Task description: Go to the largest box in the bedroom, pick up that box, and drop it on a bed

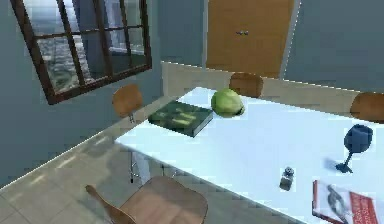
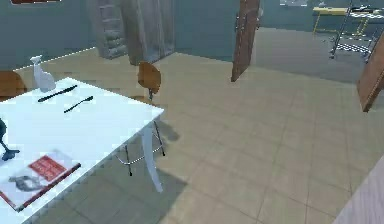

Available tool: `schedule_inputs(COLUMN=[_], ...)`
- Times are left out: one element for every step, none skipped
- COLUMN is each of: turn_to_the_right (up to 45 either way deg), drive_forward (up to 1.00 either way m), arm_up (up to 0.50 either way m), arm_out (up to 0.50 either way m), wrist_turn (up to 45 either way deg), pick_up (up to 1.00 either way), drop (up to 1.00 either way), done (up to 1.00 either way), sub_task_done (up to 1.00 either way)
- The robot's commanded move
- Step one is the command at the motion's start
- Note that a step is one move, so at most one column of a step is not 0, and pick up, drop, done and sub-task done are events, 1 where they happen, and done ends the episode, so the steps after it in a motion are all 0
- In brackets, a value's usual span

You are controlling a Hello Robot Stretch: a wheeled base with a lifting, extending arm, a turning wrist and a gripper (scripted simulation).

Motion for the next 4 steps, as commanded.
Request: schedule_inputs(turn_to_the_right=[45.0,0.0,45.0,21.0], drive_forward=[0.0,0.2,0.0,0.0], arm_up=[0.0,0.0,0.0,0.0], arm_out=[0.0,0.0,0.0,0.0], wrist_turn=[0.0,0.0,0.0,0.0], pick_up=[0.0,0.0,0.0,0.0], drop=[0.0,0.0,0.0,0.0], done=[0.0,0.0,0.0,0.0], sub_task_done=[0.0,0.0,0.0,0.0])
